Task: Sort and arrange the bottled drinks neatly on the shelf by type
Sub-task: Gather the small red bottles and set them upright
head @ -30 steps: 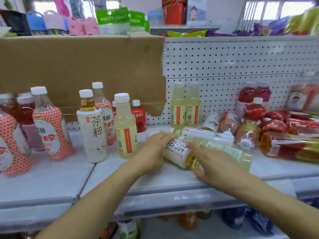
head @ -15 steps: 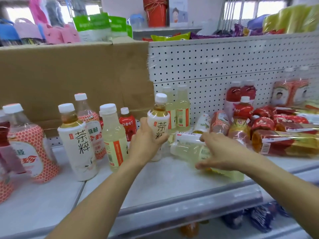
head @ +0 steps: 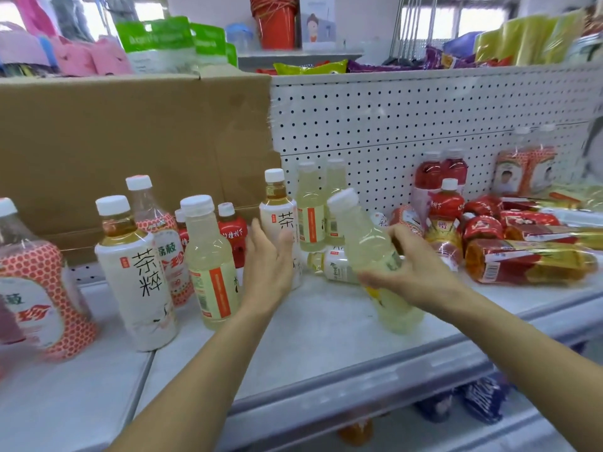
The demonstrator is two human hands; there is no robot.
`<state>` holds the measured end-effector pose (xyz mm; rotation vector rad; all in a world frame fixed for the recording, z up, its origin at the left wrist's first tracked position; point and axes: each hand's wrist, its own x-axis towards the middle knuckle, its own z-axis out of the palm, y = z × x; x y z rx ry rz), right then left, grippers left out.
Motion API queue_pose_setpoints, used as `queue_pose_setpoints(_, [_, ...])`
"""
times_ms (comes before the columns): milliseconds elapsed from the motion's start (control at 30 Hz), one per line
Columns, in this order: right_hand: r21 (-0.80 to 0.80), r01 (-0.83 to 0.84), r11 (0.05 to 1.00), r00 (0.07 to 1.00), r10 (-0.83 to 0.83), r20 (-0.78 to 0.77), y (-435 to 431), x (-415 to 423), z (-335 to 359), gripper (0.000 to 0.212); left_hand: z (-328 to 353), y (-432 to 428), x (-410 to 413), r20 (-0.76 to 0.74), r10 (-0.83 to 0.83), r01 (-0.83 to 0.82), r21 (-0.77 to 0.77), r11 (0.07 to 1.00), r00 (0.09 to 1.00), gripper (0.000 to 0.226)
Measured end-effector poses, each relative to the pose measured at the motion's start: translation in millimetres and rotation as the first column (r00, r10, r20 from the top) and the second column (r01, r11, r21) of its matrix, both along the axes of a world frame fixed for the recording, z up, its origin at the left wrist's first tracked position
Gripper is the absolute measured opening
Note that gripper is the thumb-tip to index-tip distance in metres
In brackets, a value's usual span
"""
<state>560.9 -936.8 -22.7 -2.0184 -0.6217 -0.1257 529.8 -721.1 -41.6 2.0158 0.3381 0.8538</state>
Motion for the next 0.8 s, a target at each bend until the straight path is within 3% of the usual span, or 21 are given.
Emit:
queue_pose_setpoints(67, [0.171, -0.050, 0.984, 0.995, 0.064, -0.079, 18.5, -1.7, -7.7, 0.054, 1.1, -12.2, -21.4, 0.113, -0.139, 0.136, 0.037, 0.990, 0.984, 0.064])
queue_pose_setpoints(167, [0.298, -0.122, 0.947, 0.978, 0.165, -0.124, 44.6, -3.8, -19.9, 0.057, 4.9, -25.4, -40.8, 0.025, -0.274, 0.274, 0.004, 0.962, 0.961, 0.100])
queue_pose_setpoints(233, [0.259, -0.254, 0.932, 0.941, 0.300, -0.156, 50.4, -1.0, -21.7, 0.061, 6.4, -25.2, -43.0, -0.052, -0.235, 0.238, 0.061, 0.969, 0.971, 0.101])
queue_pose_setpoints(333, [0.024, -0.480, 0.877, 0.866, 0.478, -0.149, 43.5, 14.2, -18.8, 0.069, 5.5, -18.9, -42.4, -0.106, -0.205, 0.218, 0.125, 0.968, 0.973, 0.077])
queue_pose_setpoints(367, [-0.088, -0.434, 0.897, 0.901, 0.431, -0.054, 41.4, 24.8, -18.6, 0.066, 5.0, -16.3, -42.4, -0.122, -0.193, 0.210, 0.140, 0.968, 0.973, 0.073])
queue_pose_setpoints(433, [-0.332, -0.124, 0.935, 0.949, 0.210, 0.235, 38.3, 50.4, -18.5, 0.058, 5.4, -13.1, -43.5, -0.142, -0.146, 0.172, 0.193, 0.966, 0.979, 0.070])
queue_pose_setpoints(500, [-0.542, 0.115, 0.832, 0.944, 0.079, 0.320, 39.0, 67.8, -18.5, 0.060, 6.6, -13.2, -46.8, -0.136, -0.071, 0.104, 0.258, 0.960, 0.988, 0.064])
queue_pose_setpoints(567, [-0.707, 0.179, 0.684, 0.959, 0.040, 0.281, 43.6, 74.1, -19.0, 0.067, 5.2, -11.3, -49.4, -0.101, 0.040, -0.005, 0.321, 0.947, 0.994, 0.059])
queue_pose_setpoints(667, [-0.795, 0.278, 0.539, 0.917, 0.097, 0.387, 51.6, 70.5, -20.1, 0.070, 1.6, -10.4, -54.8, -0.069, 0.171, -0.136, 0.355, 0.925, 0.983, 0.056])
queue_pose_setpoints(733, [-0.799, 0.261, 0.542, 0.913, 0.130, 0.387, 52.3, 66.5, -18.9, 0.069, 0.7, -12.4, -57.2, -0.074, 0.192, -0.153, 0.367, 0.918, 0.979, 0.058])
queue_pose_setpoints(800, [-0.769, 0.127, 0.627, 0.960, 0.118, 0.254, 45.4, 63.5, -12.7, 0.060, 1.6, -14.1, -58.5, -0.090, 0.206, -0.156, 0.390, 0.907, 0.974, 0.059])
